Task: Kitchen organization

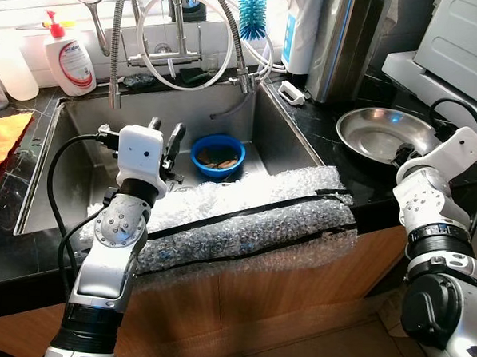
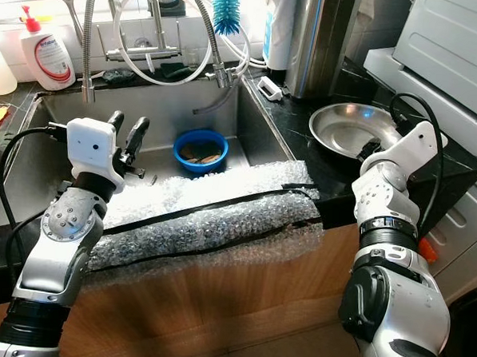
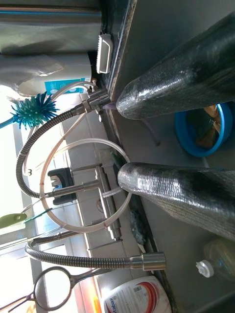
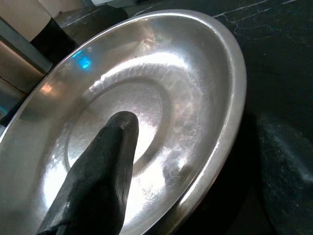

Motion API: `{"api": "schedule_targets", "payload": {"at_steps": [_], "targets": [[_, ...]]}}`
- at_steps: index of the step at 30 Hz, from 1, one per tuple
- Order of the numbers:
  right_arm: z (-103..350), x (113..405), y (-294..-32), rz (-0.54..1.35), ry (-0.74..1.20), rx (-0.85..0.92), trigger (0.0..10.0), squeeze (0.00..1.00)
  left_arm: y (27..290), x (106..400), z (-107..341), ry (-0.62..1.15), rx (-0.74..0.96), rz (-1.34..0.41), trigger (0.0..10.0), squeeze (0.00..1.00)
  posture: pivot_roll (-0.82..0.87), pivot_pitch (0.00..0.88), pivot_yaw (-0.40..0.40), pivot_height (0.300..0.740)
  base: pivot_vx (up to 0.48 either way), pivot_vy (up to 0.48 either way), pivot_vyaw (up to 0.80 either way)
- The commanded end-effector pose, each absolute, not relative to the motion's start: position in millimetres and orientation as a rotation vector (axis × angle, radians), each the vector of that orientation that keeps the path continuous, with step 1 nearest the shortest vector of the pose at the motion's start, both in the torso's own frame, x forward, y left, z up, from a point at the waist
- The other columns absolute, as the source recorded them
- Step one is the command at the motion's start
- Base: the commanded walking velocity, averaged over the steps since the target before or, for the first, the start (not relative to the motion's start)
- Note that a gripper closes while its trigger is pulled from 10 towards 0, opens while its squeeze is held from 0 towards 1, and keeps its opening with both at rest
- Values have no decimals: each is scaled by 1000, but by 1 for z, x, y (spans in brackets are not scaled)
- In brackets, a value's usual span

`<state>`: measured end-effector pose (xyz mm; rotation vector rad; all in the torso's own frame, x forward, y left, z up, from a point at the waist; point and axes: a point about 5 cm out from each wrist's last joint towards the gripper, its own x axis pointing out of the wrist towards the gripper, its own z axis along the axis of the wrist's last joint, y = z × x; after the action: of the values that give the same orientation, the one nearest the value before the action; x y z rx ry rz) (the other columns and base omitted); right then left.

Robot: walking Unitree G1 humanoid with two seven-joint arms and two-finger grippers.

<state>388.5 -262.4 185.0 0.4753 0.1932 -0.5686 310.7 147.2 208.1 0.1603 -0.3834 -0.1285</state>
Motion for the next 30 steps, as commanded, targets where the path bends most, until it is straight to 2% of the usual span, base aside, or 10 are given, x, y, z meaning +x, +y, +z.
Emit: {"api": "schedule_targets", "payload": {"at_steps": [1, 20, 24, 30], "targets": [[190, 391, -261, -566, 189, 464, 0, 0, 149, 310, 210, -386, 172, -129, 10000, 0, -52, 0, 37, 740, 0, 0, 0], [195, 394, -256, -549, 139, 504, 0, 0, 150, 314, 214, -401, 186, -99, 10000, 0, -52, 0, 36, 740, 0, 0, 0], [198, 394, -255, -558, 82, 483, 0, 0, 152, 314, 219, -429, 196, -76, 10000, 0, -52, 0, 36, 740, 0, 0, 0], [213, 389, -257, -565, -106, 489, 0, 0, 157, 314, 226, -460, 206, -39, 10000, 0, -46, 0, 36, 740, 0, 0, 0]]}}
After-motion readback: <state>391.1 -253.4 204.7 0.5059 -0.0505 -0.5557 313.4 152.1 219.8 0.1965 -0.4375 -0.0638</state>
